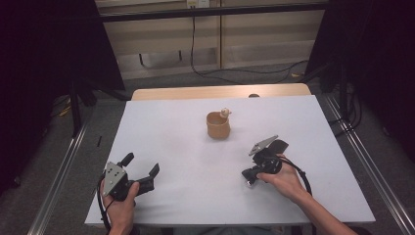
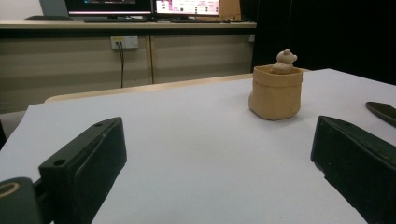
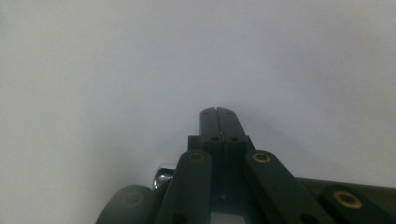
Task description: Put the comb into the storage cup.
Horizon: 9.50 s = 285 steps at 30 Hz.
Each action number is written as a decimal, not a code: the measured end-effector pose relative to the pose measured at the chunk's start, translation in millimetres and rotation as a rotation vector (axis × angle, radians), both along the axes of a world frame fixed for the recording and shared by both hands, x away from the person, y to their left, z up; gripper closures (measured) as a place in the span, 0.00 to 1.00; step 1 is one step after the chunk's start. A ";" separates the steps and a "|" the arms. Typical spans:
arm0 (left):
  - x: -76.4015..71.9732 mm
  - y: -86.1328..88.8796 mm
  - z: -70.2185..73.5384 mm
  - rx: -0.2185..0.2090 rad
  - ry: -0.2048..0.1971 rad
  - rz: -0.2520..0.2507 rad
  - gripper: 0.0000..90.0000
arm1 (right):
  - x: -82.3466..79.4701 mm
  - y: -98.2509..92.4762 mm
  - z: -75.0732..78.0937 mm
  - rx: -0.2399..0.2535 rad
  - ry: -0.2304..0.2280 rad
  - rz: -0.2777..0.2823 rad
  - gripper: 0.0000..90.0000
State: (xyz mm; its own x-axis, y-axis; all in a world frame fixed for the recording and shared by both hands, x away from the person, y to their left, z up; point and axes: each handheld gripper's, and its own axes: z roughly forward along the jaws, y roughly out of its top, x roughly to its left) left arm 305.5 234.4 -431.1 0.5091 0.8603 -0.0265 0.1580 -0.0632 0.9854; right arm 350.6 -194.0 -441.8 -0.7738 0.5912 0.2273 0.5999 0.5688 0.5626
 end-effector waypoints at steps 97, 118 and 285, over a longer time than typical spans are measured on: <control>1.1 -2.4 -0.3 0.006 0.011 -0.015 0.04 | -31.2 -40.0 1.6 -0.006 0.022 -0.031 1.00; 2.9 2.1 -1.0 -0.012 0.021 0.001 0.04 | -34.1 -44.3 3.1 -0.022 0.027 -0.030 1.00; 4.6 -3.8 -1.5 0.023 0.035 -0.051 0.04 | 32.9 -50.0 19.5 -0.277 0.183 -0.237 0.62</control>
State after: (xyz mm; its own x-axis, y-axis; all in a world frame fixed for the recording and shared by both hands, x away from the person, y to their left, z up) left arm 310.2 230.6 -432.5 0.5518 0.8336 -0.0254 0.1878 -0.0946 0.9776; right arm 383.5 -244.0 -422.2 -0.5706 0.8063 0.1560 0.8084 0.5181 0.2794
